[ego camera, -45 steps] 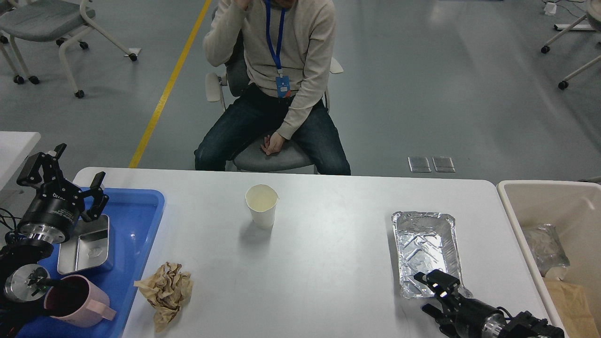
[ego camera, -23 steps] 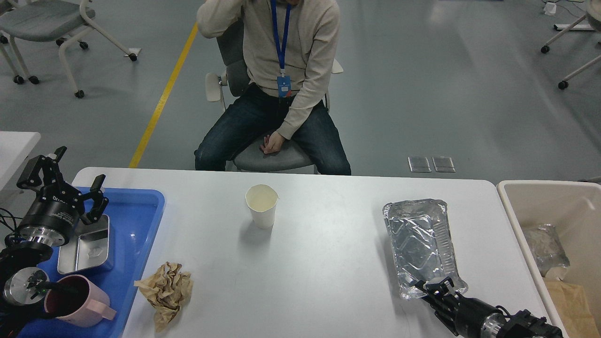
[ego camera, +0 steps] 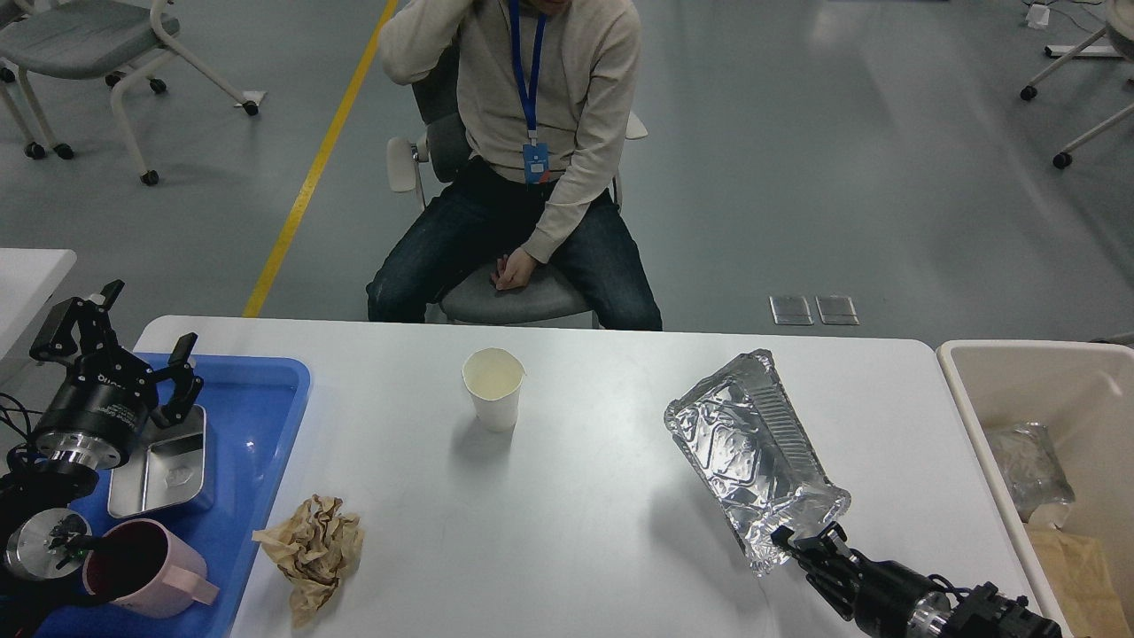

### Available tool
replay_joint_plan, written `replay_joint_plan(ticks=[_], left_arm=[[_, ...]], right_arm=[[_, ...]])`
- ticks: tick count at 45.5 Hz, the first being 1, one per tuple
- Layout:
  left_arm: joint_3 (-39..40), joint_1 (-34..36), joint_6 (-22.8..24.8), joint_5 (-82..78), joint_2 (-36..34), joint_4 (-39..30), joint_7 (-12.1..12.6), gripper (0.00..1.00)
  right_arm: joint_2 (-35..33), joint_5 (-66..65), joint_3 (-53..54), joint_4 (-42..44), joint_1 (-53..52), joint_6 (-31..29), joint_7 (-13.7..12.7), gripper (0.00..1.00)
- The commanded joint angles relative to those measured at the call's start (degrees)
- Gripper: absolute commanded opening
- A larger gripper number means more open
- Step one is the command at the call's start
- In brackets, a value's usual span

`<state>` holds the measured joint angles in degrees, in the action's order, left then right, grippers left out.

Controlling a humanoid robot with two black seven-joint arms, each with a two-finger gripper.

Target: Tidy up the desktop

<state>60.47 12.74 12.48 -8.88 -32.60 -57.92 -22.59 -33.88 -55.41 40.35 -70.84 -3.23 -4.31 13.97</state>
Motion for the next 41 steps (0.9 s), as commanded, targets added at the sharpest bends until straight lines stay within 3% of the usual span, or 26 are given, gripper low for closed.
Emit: replay_joint_plan(ticks=[1, 17, 32, 41], left_arm=[[0.0, 0.0, 0.0, 0.0, -0.01, 0.0, 0.0, 0.96], [0.0, 0.18, -0.18, 0.0, -0.01, -0.08, 0.09, 0.96], [0.0, 0.35, -0.62, 0.0, -0.01, -0.79, 0.18, 0.96], [0.0, 0.35, -0.36, 0.0, -0.62, -0.96, 0.18, 0.96]], right_arm=[[-2.5, -0.05, -0.54, -2.02, -0.02, -0.52, 0.36, 0.0], [-16.38, -3.47, -2.56, -11.86, -1.68, -1.05, 0.27, 0.0], [-36.5, -8.39, -2.38, -20.92, -7.92, -3.5, 0.27, 0.0], [-38.45, -10.15, -2.47, -21.36, -10.39, -7.99, 0.27, 0.0]])
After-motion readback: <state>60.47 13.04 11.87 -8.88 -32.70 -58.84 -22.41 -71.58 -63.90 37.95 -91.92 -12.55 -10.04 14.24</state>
